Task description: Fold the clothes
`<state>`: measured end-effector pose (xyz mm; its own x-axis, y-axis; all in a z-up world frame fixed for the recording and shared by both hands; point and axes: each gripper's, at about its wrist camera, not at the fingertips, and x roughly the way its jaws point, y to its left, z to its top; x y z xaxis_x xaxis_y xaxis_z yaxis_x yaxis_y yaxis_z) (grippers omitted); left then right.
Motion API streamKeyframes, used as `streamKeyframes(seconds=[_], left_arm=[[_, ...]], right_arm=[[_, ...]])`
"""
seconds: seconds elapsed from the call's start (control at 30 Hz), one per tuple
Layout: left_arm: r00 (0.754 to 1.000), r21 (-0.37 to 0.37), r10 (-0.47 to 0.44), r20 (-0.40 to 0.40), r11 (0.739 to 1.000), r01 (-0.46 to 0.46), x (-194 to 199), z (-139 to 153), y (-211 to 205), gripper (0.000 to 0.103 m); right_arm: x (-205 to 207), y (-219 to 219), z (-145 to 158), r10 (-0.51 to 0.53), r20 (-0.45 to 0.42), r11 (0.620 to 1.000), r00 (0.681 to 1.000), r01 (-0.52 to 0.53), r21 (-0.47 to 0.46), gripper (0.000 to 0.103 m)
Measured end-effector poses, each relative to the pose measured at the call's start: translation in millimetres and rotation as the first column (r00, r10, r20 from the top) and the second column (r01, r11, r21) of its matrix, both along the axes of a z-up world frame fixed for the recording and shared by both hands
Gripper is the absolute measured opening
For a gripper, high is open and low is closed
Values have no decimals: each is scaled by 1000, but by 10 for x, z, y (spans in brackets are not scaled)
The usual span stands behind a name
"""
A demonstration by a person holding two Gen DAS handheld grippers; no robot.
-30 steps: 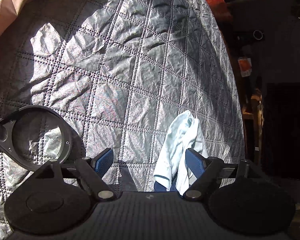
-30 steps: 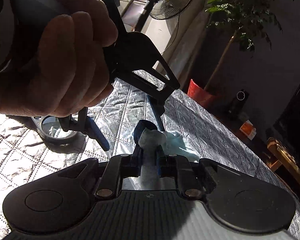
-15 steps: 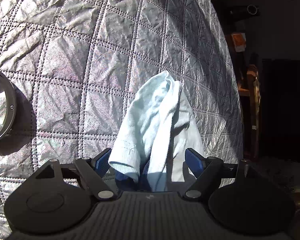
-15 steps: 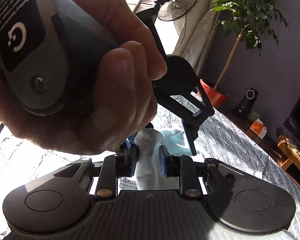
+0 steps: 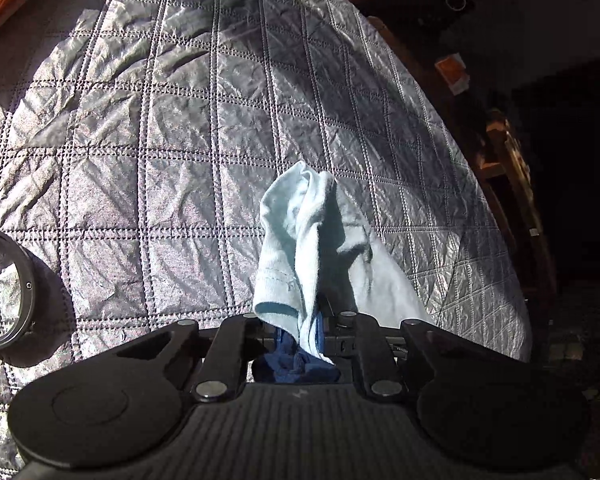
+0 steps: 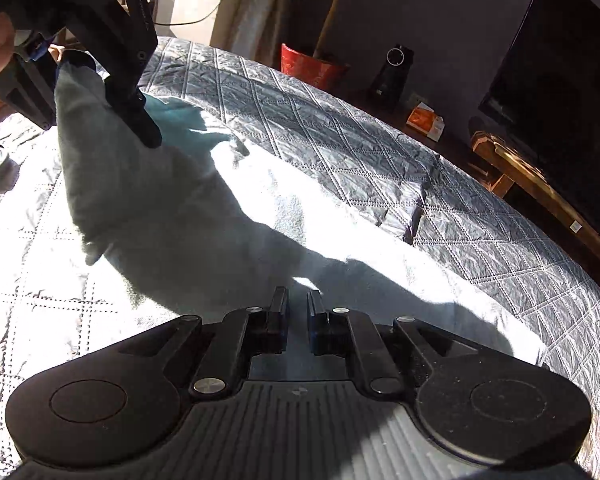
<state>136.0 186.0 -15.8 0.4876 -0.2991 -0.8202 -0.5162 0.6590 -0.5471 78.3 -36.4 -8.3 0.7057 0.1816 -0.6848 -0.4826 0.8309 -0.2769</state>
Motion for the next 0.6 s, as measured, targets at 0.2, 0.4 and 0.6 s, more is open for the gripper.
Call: streamKeyframes(seconds=[0.2, 0.4, 0.6], left_arm=[[1000, 54, -10, 25, 999, 9, 6, 85, -58, 11], [997, 111, -52, 60, 993, 45, -44, 184, -157, 11], [987, 165, -111, 117, 982, 91, -65, 306, -417, 11]], right_arm=[[-88, -133, 73, -12, 2, 999, 1000, 12, 48, 13], [-317, -614, 24, -74, -35, 993, 997, 76, 85, 34], [-381, -805, 201, -109, -44, 977, 993, 115, 181, 31]])
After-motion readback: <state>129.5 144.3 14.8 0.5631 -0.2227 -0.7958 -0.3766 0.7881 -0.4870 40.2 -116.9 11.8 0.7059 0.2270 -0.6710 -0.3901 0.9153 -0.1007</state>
